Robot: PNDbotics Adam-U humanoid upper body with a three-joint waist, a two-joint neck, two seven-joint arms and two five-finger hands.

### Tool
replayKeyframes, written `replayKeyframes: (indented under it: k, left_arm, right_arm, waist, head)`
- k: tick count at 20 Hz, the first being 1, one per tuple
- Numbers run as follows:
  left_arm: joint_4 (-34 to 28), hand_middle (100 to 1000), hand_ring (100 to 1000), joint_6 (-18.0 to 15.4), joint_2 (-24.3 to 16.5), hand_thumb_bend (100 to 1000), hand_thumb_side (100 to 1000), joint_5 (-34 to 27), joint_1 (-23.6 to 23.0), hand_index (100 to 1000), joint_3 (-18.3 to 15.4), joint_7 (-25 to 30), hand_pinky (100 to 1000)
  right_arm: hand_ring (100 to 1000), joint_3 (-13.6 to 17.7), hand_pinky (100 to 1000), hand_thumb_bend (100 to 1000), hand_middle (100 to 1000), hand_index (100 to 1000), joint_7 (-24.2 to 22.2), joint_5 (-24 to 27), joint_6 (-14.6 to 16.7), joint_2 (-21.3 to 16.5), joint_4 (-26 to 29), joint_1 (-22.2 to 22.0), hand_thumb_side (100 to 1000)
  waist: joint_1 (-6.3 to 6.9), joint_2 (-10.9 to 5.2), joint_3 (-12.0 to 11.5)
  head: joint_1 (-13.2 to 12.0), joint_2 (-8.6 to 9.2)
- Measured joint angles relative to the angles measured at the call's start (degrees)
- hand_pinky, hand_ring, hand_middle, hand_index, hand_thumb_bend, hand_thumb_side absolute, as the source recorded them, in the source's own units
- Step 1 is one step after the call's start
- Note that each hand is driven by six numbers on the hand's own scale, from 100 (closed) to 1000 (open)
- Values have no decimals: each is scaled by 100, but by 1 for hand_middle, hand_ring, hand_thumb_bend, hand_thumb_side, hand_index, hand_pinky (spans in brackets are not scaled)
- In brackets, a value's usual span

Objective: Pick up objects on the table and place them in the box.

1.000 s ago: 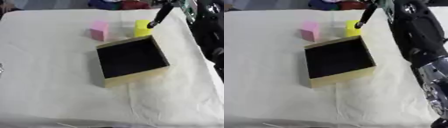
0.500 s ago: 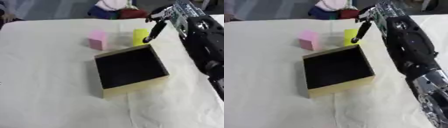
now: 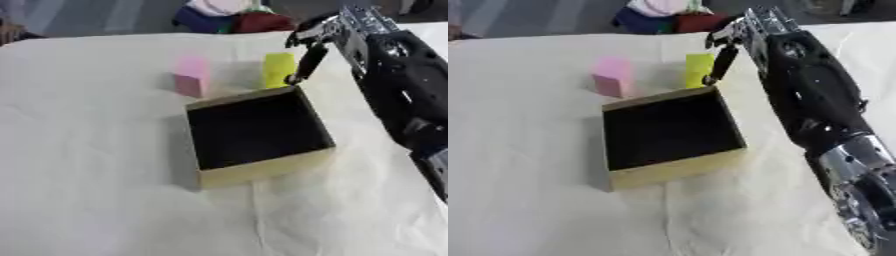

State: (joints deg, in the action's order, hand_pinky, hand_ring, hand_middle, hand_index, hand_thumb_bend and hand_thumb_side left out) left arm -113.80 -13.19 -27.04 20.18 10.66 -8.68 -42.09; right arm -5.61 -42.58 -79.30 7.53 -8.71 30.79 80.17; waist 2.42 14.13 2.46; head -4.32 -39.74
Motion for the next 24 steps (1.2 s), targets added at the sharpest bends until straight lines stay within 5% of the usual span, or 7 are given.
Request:
replayKeyframes:
  k: [24]
  left_arm:
    - [0,701,717,-3,32,172,771,-25,50,925,2,5,712]
  right_arm:
    - [886,155,874,341,917,1000,426,-508,-276,299,-475,157,422]
  waist:
    - [12,104,-113]
  head:
    - [69,0]
